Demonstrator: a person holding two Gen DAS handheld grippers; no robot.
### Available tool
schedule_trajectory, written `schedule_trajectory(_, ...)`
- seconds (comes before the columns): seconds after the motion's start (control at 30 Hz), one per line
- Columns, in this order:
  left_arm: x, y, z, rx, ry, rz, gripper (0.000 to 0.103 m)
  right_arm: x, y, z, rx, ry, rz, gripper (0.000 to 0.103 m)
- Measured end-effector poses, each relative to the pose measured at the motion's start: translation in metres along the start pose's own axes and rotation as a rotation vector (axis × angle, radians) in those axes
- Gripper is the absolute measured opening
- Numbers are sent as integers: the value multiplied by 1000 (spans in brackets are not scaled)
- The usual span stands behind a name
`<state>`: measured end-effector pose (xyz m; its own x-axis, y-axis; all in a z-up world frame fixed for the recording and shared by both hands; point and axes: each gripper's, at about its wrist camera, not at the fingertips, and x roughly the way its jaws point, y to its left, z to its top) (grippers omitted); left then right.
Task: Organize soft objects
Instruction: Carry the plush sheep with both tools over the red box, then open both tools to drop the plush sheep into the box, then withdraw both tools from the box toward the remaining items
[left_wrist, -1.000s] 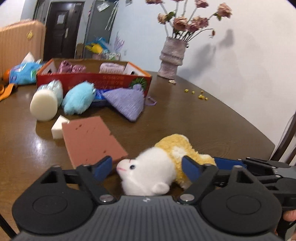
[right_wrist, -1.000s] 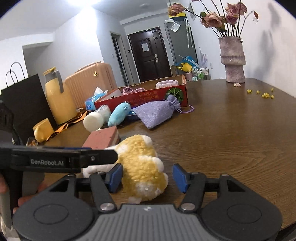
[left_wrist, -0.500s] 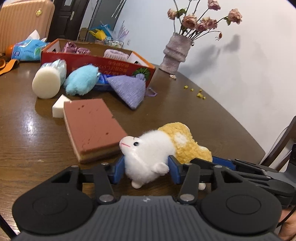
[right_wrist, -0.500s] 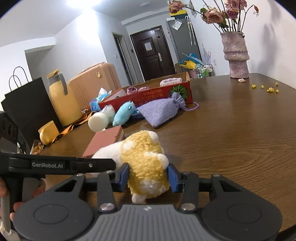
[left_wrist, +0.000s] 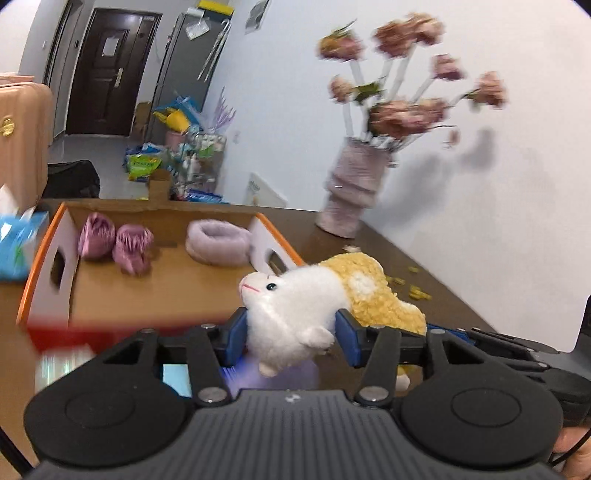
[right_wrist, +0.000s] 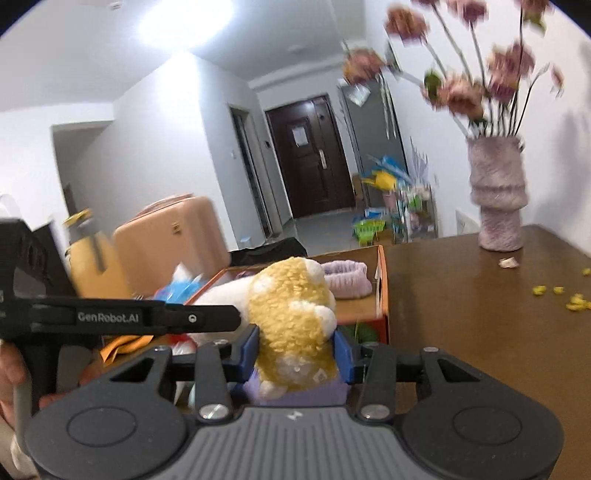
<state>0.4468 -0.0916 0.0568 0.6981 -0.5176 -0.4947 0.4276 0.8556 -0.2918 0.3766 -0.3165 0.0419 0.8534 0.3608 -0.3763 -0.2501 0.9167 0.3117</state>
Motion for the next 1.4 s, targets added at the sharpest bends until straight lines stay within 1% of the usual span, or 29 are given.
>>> schedule_trajectory(0.07,38,18,23,5,42,17,52,45,-18,21,50,41,-3,42)
schedule_trajectory(0.1,61,28,34,-1,79,23,52,66,-27,29,71,63,-9,41)
schedule_trajectory(0.13,78,37,42,-33,109,27,52,84,-34,36,86,80,-21,41)
schedule_trajectory(0.2,116,54,58,-67,164,33,52,120,-42,45,83,106,-59,41)
schedule_trajectory(0.3,160,73,69,-92,234,67,53,168,-50,53,79,154,-123,41)
schedule_trajectory(0.37,177,80,67,-99,261,99,53,190,-48,52,44,187,-167,41)
schedule_trajectory(0.47,187,85,61,-94,272,103,54,203,-31,42,-78,179,-238,44)
schedule_trajectory(0.5,184,86,62,-105,263,102,57,204,-27,41,-101,175,-250,45)
schedule_trajectory(0.57,177,86,63,-93,236,106,63,206,-20,35,-151,183,-265,51)
schedule_trajectory(0.63,164,84,65,-61,206,147,64,203,-15,35,-174,188,-270,53)
schedule_trajectory(0.7,145,85,70,-42,181,174,64,193,-14,42,-166,176,-272,53)
schedule_trajectory(0.77,124,85,79,-36,158,196,64,177,-13,56,-140,151,-269,55)
schedule_trajectory(0.83,95,84,90,-26,115,230,69,161,-13,73,-119,122,-261,64)
schedule_trajectory(0.93,46,76,106,-7,44,272,74,129,-9,102,-123,69,-265,65)
schedule_trajectory(1.0,11,72,110,-12,-6,290,82,106,-2,119,-119,36,-261,67)
schedule_trajectory(1.1,-30,59,103,-8,-68,328,82,73,10,130,-127,-2,-236,70)
schedule_trajectory(1.13,-42,56,99,5,-79,333,82,66,15,131,-132,-8,-227,73)
schedule_trajectory(1.27,-83,38,84,31,-131,378,84,37,39,123,-177,-23,-187,74)
schedule_trajectory(1.33,-105,31,68,40,-174,397,87,21,49,115,-183,-51,-160,75)
schedule_trajectory(1.4,-128,23,44,51,-223,420,90,-1,59,100,-188,-97,-135,77)
